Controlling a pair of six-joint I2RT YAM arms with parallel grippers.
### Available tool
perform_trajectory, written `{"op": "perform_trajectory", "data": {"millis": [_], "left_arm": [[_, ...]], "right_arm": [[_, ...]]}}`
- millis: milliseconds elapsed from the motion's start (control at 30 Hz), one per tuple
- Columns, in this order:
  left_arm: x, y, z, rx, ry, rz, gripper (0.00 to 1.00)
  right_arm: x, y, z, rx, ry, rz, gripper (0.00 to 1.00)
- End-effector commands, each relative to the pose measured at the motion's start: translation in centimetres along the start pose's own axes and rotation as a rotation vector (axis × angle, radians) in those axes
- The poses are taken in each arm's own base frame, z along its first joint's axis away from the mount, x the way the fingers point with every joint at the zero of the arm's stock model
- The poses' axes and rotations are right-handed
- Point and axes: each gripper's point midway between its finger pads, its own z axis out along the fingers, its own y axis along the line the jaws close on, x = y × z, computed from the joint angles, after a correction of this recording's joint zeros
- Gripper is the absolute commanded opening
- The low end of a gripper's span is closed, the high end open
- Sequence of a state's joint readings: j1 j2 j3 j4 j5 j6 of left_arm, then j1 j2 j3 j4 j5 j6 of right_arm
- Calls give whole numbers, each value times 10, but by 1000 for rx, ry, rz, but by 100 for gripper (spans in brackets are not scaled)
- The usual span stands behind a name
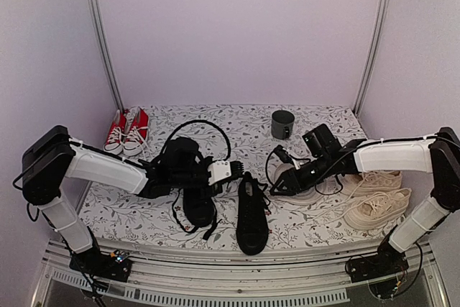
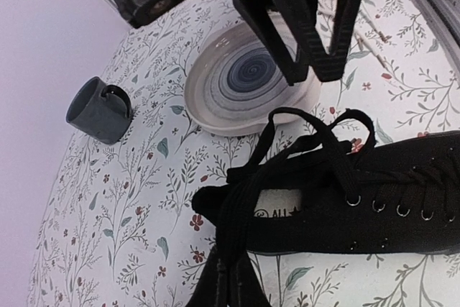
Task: Tie the shoes
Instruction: Pick up the shoelace from the center of the board.
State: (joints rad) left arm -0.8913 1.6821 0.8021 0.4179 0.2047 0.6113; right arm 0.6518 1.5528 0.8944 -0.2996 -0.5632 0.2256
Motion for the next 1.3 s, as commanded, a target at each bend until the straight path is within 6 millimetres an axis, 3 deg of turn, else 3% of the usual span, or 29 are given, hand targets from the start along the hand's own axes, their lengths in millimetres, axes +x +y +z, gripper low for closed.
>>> {"op": "perform_trajectory", "data": {"millis": [0, 100, 367, 500, 667, 767, 1100, 1267], "left_arm": [[-10, 12, -10, -39, -38, -18, 0], [-17, 16, -14, -50, -53, -26, 0], [-27, 17, -29, -58, -87, -35, 0], [-27, 19, -33, -69, -82, -47, 0], [-27, 18, -45, -79, -77, -65, 0], [-28, 17, -52, -83, -83, -77, 0], [-38, 21, -61, -100, -111, -79, 0], [-42, 24, -59, -106, -126, -77, 0]], "right_arm": [[-15, 17, 2, -56, -141, -140, 50], [-24, 14, 8, -45, -179, -205, 52], [-21, 3, 37, -79, -153, -266, 55], [-27, 9, 40, -112, -192, -308, 56], [-30, 13, 47, -158, -192, -318, 47], [-26, 13, 49, -170, -173, -302, 47], [-22, 31, 8, -135, -239, -387, 52], [-26, 13, 4, -30, -246, -378, 48]]}}
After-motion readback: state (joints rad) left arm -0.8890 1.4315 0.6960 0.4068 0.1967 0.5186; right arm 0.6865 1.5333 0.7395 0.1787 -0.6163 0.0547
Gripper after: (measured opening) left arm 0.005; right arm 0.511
